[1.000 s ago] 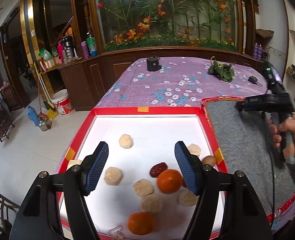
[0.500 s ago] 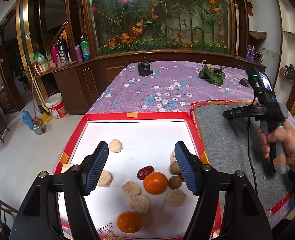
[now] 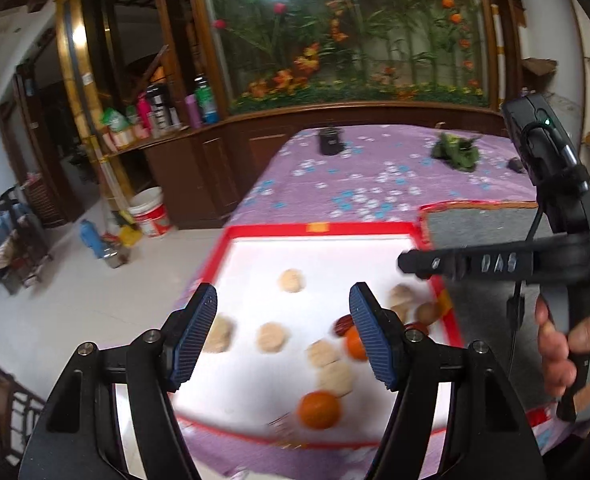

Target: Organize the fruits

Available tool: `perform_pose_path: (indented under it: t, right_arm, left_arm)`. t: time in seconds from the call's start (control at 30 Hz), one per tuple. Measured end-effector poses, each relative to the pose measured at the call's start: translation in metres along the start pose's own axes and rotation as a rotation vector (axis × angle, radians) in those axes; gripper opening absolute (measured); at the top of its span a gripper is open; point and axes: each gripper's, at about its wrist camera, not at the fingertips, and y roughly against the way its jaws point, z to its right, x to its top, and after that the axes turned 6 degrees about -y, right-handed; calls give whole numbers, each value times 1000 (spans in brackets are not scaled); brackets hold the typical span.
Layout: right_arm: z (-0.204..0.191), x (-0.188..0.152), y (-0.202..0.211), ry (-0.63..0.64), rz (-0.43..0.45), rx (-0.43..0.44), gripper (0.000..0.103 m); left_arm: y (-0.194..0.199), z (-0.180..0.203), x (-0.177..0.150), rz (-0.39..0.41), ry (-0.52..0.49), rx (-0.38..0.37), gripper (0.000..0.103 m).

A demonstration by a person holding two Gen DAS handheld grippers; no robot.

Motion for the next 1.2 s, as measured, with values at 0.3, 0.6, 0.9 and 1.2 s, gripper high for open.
perform_pose_path:
  t: [0.3,0.6,0.9,1.2]
  right_arm:
    - [-42,-32,-28,161,-67,-44,42]
    - [70,-29,87,-60,168,25,55]
    - [89,-70,167,43,265,-143,62]
    - [44,-103,218,130,398,-147,71]
  left_arm:
    - [16,-22,-23,-49,90,77,82]
    - [25,-5,-28,-76,122,48,84]
    - [38,42,-15,-89,173,-16,84]
    - [85,77,9,44,151,121,100]
